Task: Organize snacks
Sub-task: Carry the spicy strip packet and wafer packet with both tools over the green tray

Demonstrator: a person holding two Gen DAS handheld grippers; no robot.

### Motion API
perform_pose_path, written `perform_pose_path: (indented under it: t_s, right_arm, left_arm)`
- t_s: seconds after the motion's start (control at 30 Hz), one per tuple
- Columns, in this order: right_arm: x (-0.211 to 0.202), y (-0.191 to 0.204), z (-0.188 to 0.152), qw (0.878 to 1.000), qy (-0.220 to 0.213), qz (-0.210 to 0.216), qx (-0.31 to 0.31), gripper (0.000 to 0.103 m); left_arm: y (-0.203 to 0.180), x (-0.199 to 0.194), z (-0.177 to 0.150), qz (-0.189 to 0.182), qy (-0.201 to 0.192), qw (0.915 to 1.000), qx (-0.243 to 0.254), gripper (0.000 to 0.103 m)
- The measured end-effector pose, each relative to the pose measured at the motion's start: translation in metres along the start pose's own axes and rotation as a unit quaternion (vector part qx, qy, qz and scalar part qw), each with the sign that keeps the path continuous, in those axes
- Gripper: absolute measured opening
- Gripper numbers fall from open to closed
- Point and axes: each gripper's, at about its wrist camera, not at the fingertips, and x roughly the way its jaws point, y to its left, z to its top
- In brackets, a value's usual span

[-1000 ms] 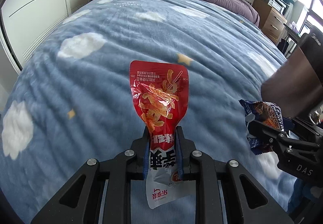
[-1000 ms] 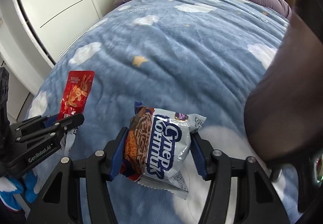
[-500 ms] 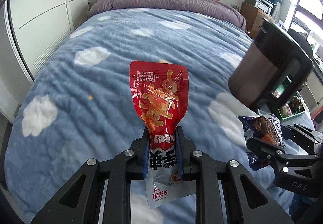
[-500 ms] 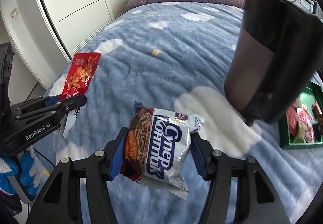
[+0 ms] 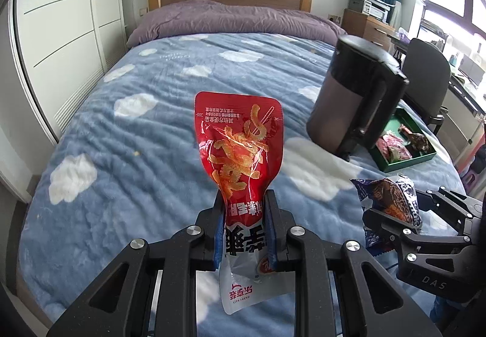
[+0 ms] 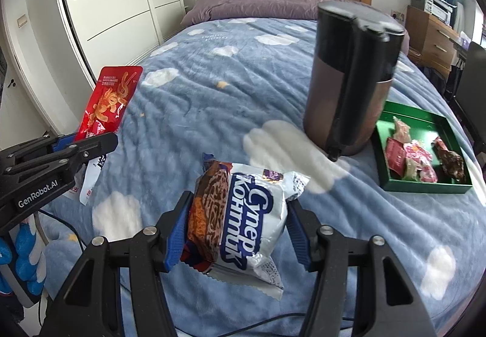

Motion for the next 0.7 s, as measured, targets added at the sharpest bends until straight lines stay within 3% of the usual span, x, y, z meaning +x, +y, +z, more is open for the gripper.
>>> perform_pose_path:
  t_s: [0.37, 0.7]
  right_arm:
    - [-0.041, -0.041, -0.024, 0.998, -0.037, -0.023, 0.038, 0.052]
    - [-0.058, -0.097, -0.047, 0.994, -0.055, -0.037, 0.084, 0.051]
  left_arm:
    - [-0.061, -0.032, -0.007, -0.01, -0.015, 0.9985, 0.052, 0.019]
    - [-0.119, -0.035, -0.008, -0.02, -0.008, 0.9943, 0.105, 0.02]
